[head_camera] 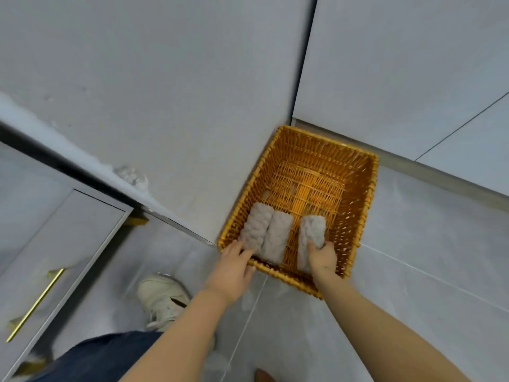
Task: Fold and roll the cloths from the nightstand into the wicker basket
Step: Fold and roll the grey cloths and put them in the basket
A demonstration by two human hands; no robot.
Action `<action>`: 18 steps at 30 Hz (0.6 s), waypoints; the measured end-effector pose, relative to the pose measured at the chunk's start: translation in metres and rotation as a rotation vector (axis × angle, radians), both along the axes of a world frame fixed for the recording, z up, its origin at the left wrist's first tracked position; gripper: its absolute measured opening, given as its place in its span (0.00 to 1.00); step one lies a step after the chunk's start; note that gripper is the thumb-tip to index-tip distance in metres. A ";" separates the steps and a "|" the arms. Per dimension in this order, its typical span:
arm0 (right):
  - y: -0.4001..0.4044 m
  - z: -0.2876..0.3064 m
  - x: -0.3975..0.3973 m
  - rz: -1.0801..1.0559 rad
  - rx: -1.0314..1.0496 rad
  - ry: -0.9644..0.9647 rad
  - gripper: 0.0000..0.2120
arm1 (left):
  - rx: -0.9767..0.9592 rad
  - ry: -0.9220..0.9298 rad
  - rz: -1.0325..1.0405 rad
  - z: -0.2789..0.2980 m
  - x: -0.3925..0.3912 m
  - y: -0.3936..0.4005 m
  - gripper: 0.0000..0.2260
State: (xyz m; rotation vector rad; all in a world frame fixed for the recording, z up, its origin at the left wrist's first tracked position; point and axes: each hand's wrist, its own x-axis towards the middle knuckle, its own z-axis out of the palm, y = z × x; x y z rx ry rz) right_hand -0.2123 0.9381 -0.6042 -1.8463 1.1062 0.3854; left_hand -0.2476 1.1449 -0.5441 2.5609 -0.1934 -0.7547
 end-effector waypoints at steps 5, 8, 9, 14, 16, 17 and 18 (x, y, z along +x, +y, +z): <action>0.011 -0.025 0.002 -0.140 0.346 0.123 0.19 | -0.024 0.003 0.007 -0.015 0.000 0.001 0.17; 0.006 -0.037 0.002 -0.237 0.435 0.159 0.20 | -0.023 0.000 0.024 -0.018 0.001 -0.003 0.22; 0.006 -0.037 0.003 -0.251 0.456 0.165 0.20 | -0.012 -0.009 0.020 -0.019 0.001 -0.004 0.21; 0.002 -0.024 0.006 -0.288 0.528 0.223 0.20 | -0.002 -0.092 0.030 -0.024 0.000 -0.006 0.16; -0.003 -0.027 0.006 -0.301 0.525 0.236 0.23 | -0.021 -0.109 0.056 -0.023 -0.001 -0.007 0.15; -0.004 -0.028 0.006 -0.292 0.515 0.235 0.25 | -0.012 -0.107 0.050 -0.022 -0.001 -0.007 0.15; -0.006 -0.030 0.006 -0.262 0.479 0.226 0.27 | 0.001 -0.110 0.038 -0.022 -0.001 -0.007 0.15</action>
